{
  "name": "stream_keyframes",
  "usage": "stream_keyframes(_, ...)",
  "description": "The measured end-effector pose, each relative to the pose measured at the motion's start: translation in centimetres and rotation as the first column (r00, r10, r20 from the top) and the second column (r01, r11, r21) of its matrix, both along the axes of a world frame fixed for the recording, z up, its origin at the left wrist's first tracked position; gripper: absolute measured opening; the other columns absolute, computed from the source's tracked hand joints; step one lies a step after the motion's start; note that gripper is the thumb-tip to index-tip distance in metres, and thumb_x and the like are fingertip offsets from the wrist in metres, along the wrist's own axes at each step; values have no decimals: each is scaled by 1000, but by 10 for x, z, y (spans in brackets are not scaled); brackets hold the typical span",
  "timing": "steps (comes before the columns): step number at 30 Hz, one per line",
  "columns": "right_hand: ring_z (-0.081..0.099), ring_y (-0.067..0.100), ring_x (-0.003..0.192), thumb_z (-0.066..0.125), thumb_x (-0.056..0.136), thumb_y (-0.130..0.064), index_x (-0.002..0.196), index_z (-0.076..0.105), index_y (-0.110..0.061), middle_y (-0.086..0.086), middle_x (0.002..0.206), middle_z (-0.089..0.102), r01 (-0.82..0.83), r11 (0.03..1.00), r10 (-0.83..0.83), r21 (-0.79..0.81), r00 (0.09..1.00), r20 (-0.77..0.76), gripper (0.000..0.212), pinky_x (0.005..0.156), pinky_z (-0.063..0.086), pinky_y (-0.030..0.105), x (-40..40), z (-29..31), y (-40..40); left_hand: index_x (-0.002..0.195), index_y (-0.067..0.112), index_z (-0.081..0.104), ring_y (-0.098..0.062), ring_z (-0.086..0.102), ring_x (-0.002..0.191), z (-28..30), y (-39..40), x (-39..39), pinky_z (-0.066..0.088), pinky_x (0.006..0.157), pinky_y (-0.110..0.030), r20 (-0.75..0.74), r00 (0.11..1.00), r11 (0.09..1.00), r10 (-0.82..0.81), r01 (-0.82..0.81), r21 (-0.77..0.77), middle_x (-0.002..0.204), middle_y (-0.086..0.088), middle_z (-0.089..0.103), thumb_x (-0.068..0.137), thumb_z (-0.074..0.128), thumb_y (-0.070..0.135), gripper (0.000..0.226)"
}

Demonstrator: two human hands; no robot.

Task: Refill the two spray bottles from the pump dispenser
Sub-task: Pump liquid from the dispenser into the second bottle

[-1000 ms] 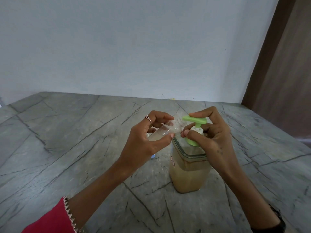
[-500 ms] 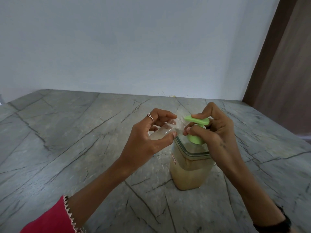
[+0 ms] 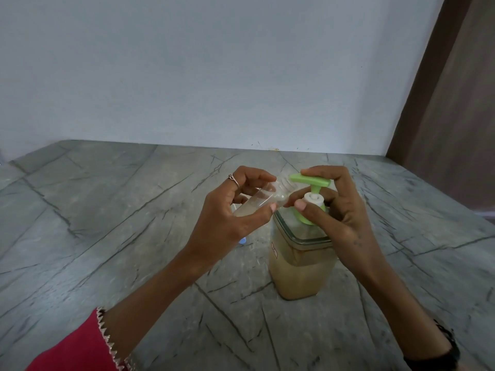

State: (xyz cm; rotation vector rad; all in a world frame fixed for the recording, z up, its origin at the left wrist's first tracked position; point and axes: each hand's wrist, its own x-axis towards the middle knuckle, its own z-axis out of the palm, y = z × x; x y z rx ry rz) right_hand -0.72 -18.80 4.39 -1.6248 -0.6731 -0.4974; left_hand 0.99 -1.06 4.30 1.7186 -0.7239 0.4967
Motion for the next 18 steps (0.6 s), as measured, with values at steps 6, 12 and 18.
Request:
stream_keyframes(6,67,9,96,70,72,-33,111,44,-54,-16,101,69,-8,994,11,-108,1000,24,51,76,54,22,0,0,-3,101,31,57,-6,63,95,1,0,0,49,76,-18,5,1000,1000,3,-3,1,102,11,65,72,63,34,30)
stream_keyframes(12,67,12,92,67,77,-30,113,45,-50,-6,92,71,-12,994,14,-110,1000,22,47,78,51,20,0,0,-2,102,32,57,-8,63,97,1,1,0,50,77,-20,7,1000,1000,4,-4,1,104,11,65,72,63,34,30)
stream_keyframes(18,69,16,80,71,73,-6,98,57,-44,0,80,71,3,1000,-3,12,1000,5,48,71,52,23,3,-1,1,102,30,57,-7,63,96,0,0,0,50,77,-21,4,1000,1000,1,-1,-2,103,11,66,72,63,34,30)
